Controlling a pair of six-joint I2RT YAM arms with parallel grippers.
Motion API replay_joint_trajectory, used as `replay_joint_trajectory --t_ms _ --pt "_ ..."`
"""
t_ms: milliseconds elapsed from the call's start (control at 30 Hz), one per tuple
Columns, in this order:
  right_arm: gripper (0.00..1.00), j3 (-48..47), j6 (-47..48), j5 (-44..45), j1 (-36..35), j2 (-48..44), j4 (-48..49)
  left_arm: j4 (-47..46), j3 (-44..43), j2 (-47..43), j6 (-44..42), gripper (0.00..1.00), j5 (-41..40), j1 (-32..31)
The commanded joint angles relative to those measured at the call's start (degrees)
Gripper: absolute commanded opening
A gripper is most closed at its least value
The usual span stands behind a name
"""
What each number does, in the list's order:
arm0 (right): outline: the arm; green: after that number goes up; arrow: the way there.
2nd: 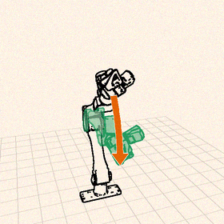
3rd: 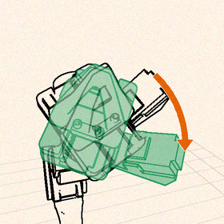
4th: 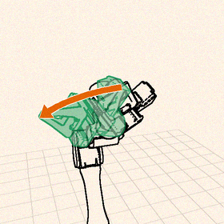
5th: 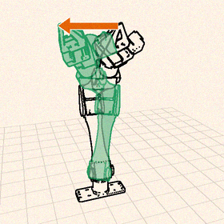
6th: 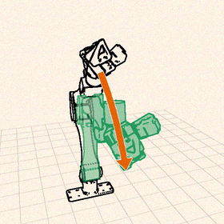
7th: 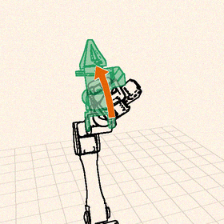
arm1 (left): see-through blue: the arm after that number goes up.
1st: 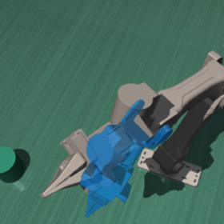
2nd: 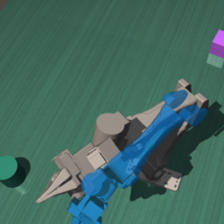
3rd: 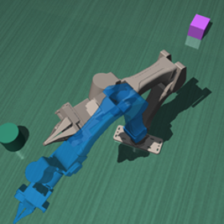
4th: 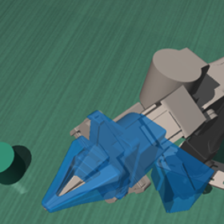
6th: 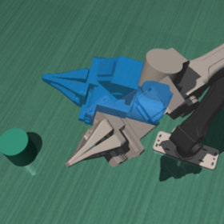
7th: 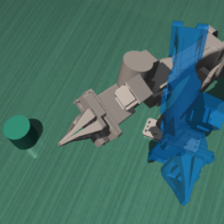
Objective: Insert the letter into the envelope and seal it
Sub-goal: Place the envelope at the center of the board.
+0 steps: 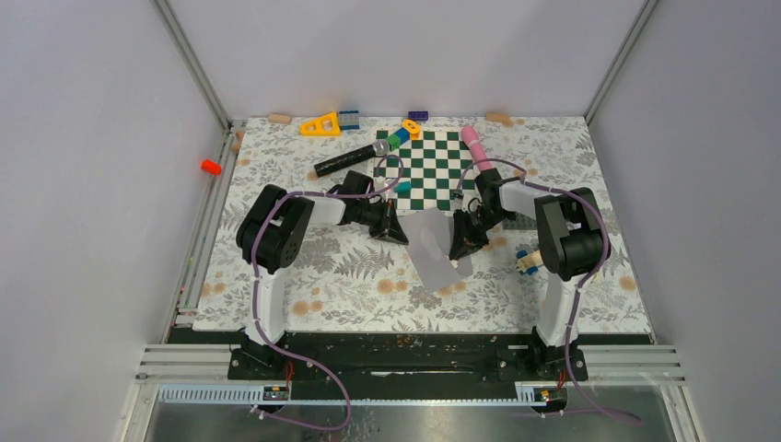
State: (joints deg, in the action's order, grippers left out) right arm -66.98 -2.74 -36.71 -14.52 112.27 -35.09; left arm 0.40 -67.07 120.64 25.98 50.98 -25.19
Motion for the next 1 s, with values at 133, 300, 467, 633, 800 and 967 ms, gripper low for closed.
replay_joint_trajectory --t_ms 133,300,467,633,800,967 --pt "0.0 -1.1 0.8 -1.9 -0.4 0.1 -1.6 2.2 -0.1 1.4 -1.5 0.0 -3.3 -0.9" --pt "0.0 2.5 -0.1 1.0 -0.1 -5.5 4.1 2.3 -0.1 1.5 -1.3 0.0 -3.1 -0.9" --pt "0.0 6.1 -2.6 6.1 1.0 -11.4 9.1 2.2 -0.1 1.5 -1.3 0.0 -3.0 -0.9" --pt "0.0 8.1 -5.0 9.0 1.8 -13.8 12.0 2.2 0.0 1.4 -1.3 0.0 -2.9 -0.9" --pt "0.0 7.5 -5.1 10.1 1.8 -12.1 11.7 2.3 -0.1 1.5 -1.2 0.0 -3.0 -0.9" --pt "0.0 4.3 -0.1 9.9 1.8 -9.6 6.1 2.2 0.0 1.5 -1.2 0.0 -2.8 -0.9"
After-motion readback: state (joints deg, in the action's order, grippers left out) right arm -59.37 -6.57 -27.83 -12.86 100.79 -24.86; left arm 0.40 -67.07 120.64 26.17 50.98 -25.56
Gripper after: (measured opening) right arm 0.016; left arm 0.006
